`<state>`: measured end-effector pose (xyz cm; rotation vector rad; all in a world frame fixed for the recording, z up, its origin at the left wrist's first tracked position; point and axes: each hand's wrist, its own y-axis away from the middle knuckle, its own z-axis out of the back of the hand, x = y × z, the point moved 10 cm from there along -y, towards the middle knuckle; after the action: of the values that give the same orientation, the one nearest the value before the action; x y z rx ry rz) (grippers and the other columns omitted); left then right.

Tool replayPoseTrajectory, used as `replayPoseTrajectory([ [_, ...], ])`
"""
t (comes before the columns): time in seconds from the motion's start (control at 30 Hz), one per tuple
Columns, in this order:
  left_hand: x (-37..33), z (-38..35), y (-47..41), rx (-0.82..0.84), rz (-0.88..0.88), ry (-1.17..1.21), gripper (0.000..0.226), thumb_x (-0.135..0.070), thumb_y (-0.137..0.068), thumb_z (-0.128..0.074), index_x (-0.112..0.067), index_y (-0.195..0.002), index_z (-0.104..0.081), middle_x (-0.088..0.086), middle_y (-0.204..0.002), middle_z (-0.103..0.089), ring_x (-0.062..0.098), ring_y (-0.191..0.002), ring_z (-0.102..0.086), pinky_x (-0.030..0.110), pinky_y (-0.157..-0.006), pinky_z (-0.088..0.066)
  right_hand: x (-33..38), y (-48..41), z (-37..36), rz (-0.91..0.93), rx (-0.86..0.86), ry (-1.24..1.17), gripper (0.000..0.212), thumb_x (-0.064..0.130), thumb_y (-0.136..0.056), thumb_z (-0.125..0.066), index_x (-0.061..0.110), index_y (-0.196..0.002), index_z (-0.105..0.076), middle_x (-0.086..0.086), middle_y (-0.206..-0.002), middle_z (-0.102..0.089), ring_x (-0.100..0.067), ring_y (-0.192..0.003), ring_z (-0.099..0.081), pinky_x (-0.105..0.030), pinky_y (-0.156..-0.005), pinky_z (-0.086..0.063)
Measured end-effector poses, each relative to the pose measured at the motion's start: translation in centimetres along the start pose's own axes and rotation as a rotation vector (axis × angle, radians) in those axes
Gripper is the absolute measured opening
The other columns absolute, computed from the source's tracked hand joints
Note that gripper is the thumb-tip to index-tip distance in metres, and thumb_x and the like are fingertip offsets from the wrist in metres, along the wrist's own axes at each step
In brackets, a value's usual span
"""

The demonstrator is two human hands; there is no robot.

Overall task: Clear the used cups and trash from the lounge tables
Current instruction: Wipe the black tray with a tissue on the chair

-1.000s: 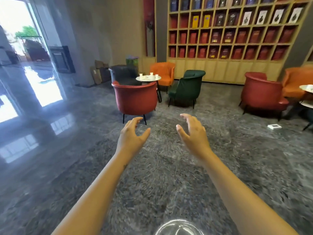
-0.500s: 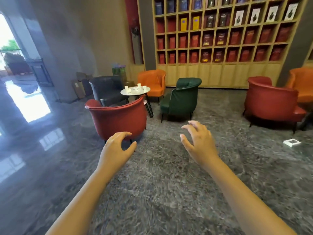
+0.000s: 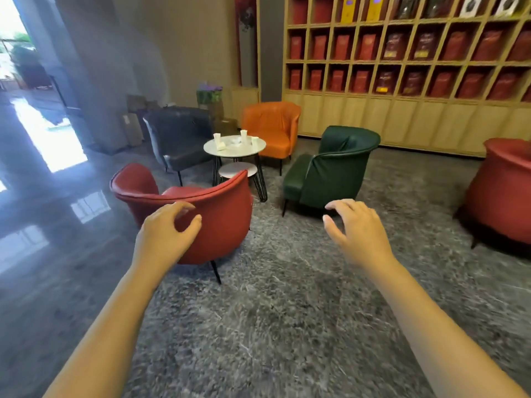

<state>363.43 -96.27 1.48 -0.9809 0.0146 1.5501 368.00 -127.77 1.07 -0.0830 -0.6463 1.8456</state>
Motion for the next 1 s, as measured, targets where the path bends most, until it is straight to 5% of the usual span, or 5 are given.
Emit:
replayPoseTrajectory([
  [0.3,-1.9,-20.2,-24.9,0.105,-0.11,0.035,0.016,-0.024,-0.083,-0.062,-0.018,-0.097,-0.066,0.004,-0.096,-0.069,0.022,-0.091,-0.063,0.04,-0.084,-0.05,-14.8,-23.1,-6.2,-0.081,-0.07,0.034,0.028,0.029,-0.094,-0.041,0.011,-0.104,-0.06,-0.005,-0.095,-0.066,-0.025,-0.087,-0.056,-0.037,-0.076,-0.038],
  [0.53,3.5,-32.3,-41.7,0.061,-0.033,-0.025,0.018,-0.021,-0.084,-0.061,-0.014,-0.099,-0.066,0.005,-0.097,-0.069,0.022,-0.09,-0.063,0.039,-0.088,-0.049,-23.1,-43.1,-16.6,0.055,-0.018,0.05,0.028,0.03,-0.093,-0.04,0.012,-0.1,-0.06,-0.006,-0.093,-0.066,-0.026,-0.086,-0.058,-0.039,-0.074,-0.041],
  [0.73,8.8,-36.4,-53.6,-0.028,0.111,-0.06,0.015,-0.021,-0.086,-0.059,-0.017,-0.099,-0.066,-0.005,-0.09,-0.063,0.011,-0.083,-0.057,0.026,-0.079,-0.041,-23.7,-61.1,-24.9,0.191,-0.005,-0.083,0.027,0.031,-0.094,-0.04,0.013,-0.101,-0.06,-0.004,-0.088,-0.065,-0.024,-0.084,-0.057,-0.036,-0.071,-0.039],
  [1.0,18.6,-44.6,-67.3,-0.144,0.276,-0.072,0.015,-0.022,-0.086,-0.059,-0.017,-0.099,-0.064,-0.003,-0.09,-0.064,0.013,-0.083,-0.059,0.026,-0.076,-0.041,-22.4,-79.4,-40.7,0.339,0.114,-0.279,0.025,0.03,-0.093,-0.043,0.014,-0.106,-0.056,-0.004,-0.092,-0.062,-0.022,-0.086,-0.056,-0.039,-0.073,-0.045],
])
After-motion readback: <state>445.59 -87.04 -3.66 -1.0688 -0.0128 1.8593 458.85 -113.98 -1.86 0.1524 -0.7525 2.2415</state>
